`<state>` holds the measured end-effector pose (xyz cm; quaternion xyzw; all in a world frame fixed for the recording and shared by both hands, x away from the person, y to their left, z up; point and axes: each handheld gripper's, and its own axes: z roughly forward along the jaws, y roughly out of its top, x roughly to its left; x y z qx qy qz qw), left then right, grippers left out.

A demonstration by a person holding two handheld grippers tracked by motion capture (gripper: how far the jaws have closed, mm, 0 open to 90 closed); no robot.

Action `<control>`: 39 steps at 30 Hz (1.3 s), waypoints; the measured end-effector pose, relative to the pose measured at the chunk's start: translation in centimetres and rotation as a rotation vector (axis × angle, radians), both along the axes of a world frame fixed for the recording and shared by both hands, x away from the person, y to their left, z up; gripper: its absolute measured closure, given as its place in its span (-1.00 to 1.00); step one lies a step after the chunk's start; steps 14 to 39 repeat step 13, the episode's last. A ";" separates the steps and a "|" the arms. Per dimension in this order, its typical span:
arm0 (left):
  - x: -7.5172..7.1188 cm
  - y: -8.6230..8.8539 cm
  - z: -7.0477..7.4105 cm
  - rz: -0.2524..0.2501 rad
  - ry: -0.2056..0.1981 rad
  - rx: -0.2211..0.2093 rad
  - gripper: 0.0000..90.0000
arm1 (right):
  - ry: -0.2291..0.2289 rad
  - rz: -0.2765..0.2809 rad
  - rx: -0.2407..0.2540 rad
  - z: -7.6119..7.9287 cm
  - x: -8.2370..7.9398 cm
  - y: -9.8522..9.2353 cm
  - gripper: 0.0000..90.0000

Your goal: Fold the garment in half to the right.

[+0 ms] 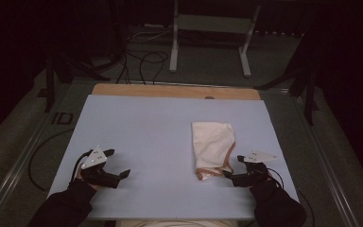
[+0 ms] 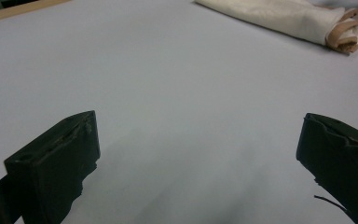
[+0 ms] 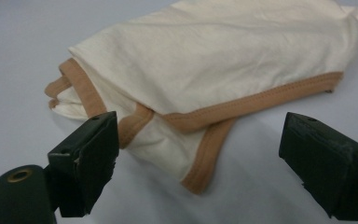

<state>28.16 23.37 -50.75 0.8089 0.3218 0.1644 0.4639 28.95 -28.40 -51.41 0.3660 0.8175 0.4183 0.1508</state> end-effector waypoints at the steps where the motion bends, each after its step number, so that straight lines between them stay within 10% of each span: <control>1: 0.0 0.0 0.0 0.003 -0.002 -0.002 -1.00 | 0.000 -0.005 -0.004 0.0 0.0 0.1 -0.74; 39: -0.1 0.1 -0.1 0.006 0.005 -0.011 -1.00 | -0.018 -0.032 -0.004 0.2 -0.1 -0.1 -0.75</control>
